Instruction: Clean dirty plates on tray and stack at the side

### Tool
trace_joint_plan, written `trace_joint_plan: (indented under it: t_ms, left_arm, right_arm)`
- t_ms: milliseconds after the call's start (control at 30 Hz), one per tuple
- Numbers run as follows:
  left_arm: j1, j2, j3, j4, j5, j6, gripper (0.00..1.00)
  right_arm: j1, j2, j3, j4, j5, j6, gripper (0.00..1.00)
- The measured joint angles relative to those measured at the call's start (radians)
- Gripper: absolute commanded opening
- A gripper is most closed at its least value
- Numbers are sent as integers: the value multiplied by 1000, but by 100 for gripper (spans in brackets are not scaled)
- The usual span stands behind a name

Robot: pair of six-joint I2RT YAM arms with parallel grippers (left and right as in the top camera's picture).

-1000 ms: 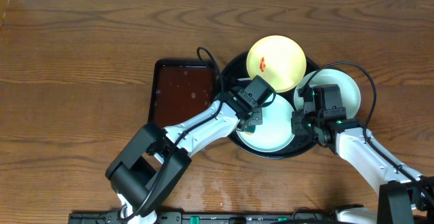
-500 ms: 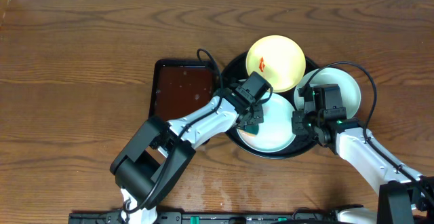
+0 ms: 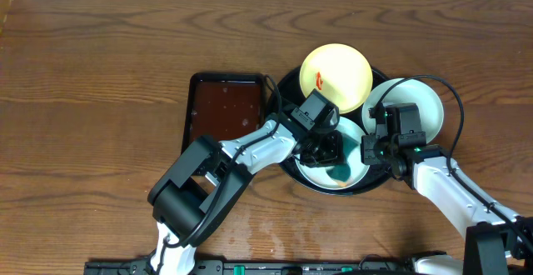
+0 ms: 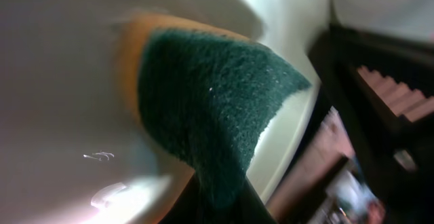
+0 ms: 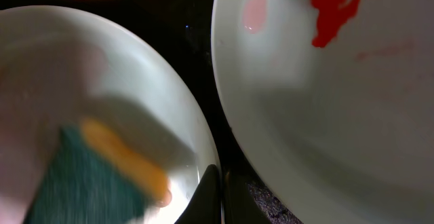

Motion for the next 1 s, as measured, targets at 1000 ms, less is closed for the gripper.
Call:
trace_joint_plan:
  t_ms: [1000]
  left_arm:
    - [412,-476,-1,-628,-793,272,8]
  right_arm:
    - [4,0,0,-27,-48,16,15]
